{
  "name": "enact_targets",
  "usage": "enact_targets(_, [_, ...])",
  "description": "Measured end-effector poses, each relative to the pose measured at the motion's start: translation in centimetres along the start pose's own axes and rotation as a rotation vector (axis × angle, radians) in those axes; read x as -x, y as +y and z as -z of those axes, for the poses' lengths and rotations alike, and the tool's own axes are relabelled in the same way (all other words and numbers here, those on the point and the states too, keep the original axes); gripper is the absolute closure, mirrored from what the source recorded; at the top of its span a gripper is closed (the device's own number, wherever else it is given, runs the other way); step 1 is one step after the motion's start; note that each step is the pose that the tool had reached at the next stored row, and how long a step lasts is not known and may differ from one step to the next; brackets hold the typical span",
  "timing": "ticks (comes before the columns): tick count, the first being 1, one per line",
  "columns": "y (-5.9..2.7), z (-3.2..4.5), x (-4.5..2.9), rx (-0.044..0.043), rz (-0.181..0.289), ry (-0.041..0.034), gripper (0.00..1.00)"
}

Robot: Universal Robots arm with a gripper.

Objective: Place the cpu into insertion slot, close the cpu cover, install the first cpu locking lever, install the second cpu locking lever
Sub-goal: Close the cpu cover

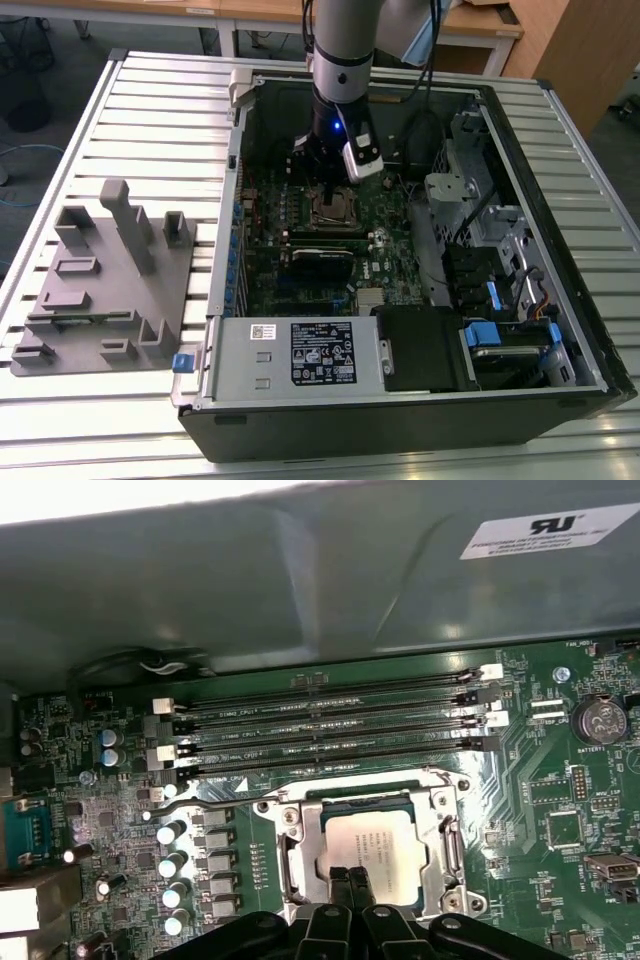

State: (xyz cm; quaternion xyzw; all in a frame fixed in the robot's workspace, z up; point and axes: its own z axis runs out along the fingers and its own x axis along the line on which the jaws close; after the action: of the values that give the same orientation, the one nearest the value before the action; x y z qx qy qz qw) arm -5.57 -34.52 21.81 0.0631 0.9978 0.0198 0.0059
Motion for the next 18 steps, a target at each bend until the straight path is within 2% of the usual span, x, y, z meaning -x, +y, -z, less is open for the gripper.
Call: enact_targets(18, [-0.03,-0.23,-0.19,0.0001,0.0,0.0,0.9])
